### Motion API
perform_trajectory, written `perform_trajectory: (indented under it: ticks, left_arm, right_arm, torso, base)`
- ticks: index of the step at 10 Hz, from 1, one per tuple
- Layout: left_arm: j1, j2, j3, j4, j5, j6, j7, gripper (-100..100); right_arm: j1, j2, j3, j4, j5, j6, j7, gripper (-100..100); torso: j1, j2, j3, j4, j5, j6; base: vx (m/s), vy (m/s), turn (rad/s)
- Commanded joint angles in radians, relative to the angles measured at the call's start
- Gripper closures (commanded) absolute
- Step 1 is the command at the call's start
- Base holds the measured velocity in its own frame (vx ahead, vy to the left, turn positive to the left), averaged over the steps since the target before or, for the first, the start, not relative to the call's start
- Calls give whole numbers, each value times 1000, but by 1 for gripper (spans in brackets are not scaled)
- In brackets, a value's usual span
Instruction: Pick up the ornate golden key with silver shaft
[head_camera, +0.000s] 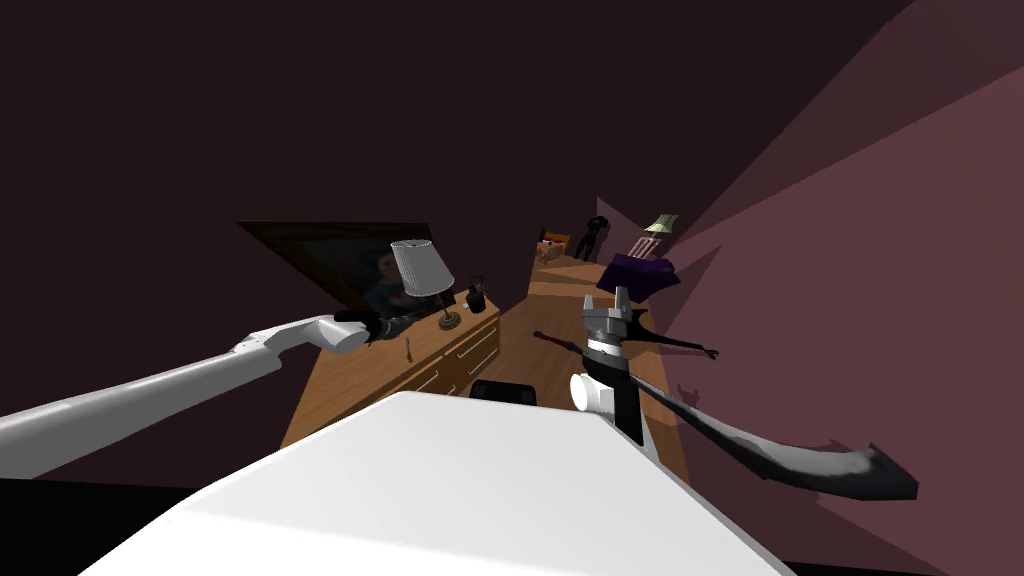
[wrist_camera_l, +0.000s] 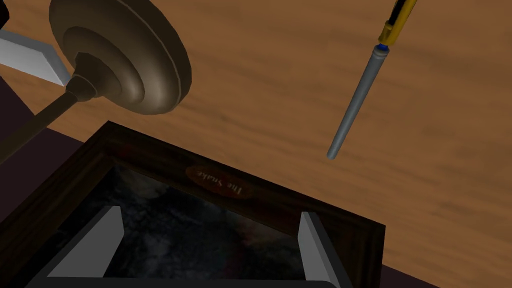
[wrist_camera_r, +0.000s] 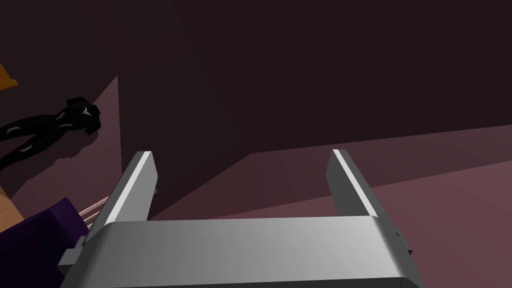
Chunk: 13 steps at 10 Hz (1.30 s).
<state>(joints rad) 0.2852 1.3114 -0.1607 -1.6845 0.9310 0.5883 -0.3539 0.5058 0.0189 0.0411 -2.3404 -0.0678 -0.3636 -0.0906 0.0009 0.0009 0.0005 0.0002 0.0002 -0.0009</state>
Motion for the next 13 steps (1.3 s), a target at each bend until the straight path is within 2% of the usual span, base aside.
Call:
perform_trajectory:
  ticks: [1,4,5,8,9,13]
  left_arm:
    - [-9,10,-17,16,30,19,-12,-100]
    - [-18,60,-97,83,138,88,-55,-100]
    - [-18,60,-97,83,145,88,-55,-100]
    - [-24,84,-173,137,240,135,-90,-100]
    - [-24,84,-173,137,240,135,-90,-100]
    - [-27,89,-252,184,327,169,-121,-100]
  right_arm:
    - [0,0,0,0,0,0,0,0]
    - [0,0,0,0,0,0,0,0]
    - [0,0,0,0,0,0,0,0]
    - [0,0,0,0,0,0,0,0]
    - [0,0,0,0,0,0,0,0]
    - [0,0,0,0,0,0,0,0]
  torso:
    - [0,0,0,0,0,0]
    - [1,0,0,0,0,0]
    - [1,1,0,0,0,0]
    - [1,0,0,0,0,0]
    - [1,1,0,0,0,-1]
    - [1,1,0,0,0,-1]
  base:
    - [-8,18,-83]
    - [-12,28,-228]
    - [-17,33,-73]
    - [-16,30,-196]
    - [-15,24,-62]
    - [-18,25,-135]
